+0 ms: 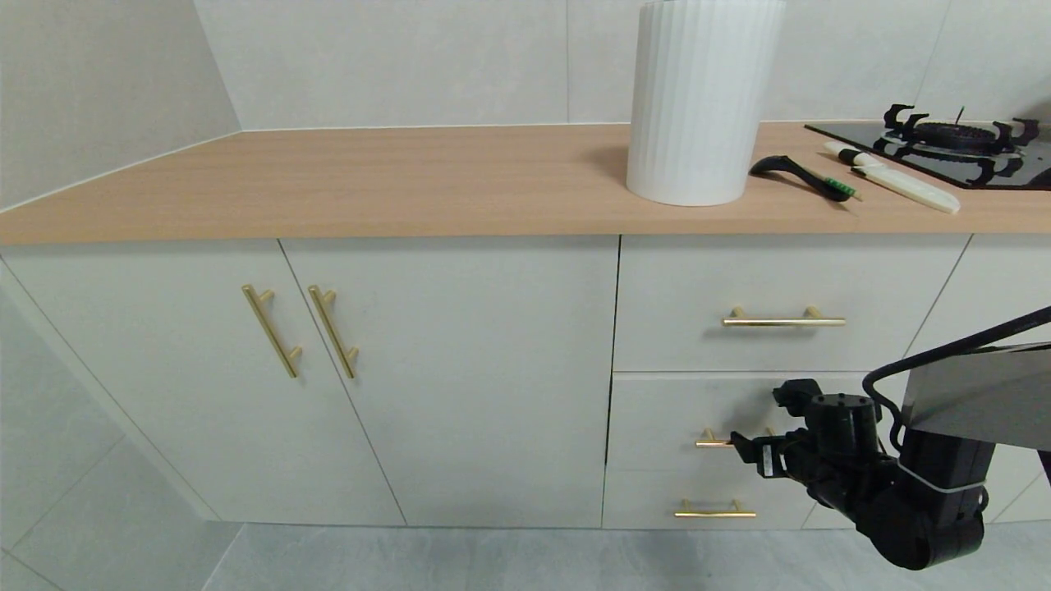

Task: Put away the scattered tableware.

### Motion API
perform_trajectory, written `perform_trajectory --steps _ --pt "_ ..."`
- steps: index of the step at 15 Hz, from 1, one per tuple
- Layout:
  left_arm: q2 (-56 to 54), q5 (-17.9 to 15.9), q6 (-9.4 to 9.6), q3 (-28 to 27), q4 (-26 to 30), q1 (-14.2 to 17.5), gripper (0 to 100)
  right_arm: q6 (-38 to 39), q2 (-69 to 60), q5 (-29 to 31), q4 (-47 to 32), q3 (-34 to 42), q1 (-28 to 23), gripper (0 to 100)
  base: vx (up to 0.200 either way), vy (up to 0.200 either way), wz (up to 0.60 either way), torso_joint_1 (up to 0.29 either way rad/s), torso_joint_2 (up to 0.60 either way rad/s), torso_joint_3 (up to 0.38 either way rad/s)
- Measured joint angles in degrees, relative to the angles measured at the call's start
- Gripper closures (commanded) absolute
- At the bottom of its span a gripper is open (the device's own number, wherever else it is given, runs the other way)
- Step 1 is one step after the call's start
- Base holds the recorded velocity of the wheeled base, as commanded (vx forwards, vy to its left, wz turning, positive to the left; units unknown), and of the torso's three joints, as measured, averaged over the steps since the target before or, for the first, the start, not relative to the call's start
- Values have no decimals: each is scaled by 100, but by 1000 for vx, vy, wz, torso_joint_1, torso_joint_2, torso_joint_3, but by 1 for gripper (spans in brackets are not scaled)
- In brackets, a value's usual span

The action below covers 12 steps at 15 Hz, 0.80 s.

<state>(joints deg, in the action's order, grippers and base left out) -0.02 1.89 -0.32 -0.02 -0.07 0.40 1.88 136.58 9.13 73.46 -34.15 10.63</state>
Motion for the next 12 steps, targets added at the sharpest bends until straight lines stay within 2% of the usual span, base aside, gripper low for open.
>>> perform_trajectory --steps 5,7,8,12 --pt "0 0 -1 2 0 -2 0 -10 -34 1 -74 99 0 0 0 0 0 0 0 0" --pt "0 0 -1 2 0 -5 0 -71 -207 -21 -397 182 -2 0 0 0 0 0 0 0" --pt "0 2 -1 2 0 -5 0 -82 -380 -49 -763 215 -2 0 0 0 0 0 0 0" --pt "0 0 0 2 0 0 0 -130 -1872 -427 -3249 251 -5 0 0 0 0 0 0 0"
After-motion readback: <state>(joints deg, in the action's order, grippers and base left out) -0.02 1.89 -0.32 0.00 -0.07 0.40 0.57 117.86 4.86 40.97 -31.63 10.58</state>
